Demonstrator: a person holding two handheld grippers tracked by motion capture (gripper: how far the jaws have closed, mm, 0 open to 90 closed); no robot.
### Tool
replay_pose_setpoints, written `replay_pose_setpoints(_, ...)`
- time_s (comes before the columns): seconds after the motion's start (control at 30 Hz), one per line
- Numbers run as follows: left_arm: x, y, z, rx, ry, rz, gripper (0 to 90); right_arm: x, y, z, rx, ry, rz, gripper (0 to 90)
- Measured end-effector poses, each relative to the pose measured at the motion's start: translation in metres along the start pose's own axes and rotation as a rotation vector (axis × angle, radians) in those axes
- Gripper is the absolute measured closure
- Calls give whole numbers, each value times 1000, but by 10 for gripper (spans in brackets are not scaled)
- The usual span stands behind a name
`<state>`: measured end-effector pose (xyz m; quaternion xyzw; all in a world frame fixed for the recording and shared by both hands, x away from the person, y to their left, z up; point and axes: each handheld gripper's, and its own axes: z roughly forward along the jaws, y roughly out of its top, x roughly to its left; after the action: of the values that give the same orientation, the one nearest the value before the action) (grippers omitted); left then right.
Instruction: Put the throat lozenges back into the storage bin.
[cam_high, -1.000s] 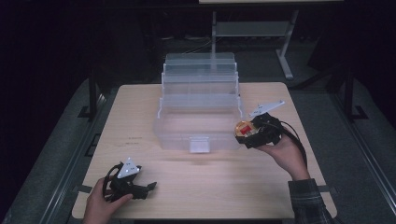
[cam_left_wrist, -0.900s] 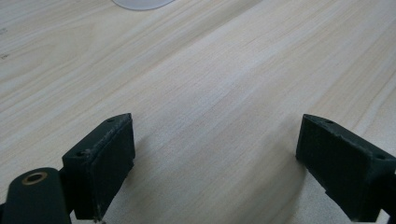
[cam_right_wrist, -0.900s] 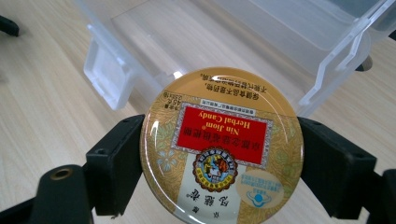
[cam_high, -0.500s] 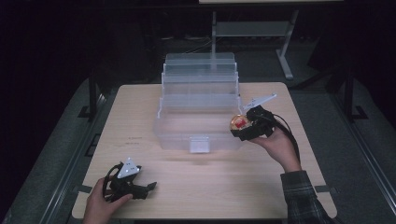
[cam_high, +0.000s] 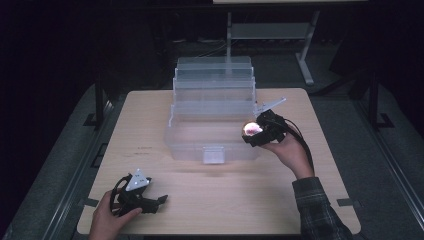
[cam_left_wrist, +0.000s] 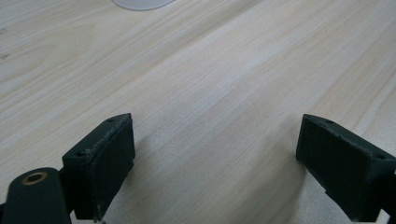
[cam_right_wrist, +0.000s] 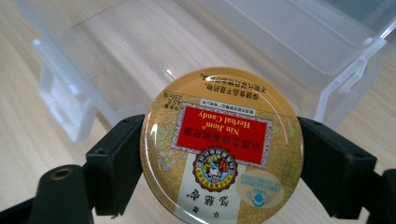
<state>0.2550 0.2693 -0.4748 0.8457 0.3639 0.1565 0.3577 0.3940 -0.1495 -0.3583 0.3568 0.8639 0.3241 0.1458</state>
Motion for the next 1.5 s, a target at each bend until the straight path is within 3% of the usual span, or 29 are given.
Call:
replay_pose_setpoints(0.3,0,0,0,0,0,0,107,-2,5,13,27,-10,-2,198)
replay_pose_setpoints(1.0,0,0,0,0,0,0,108,-7,4,20,58,-6,13,188)
replay_pose_setpoints(1.5,0,0,0,0,0,0,108,-8,4,5,24,-7,22,187)
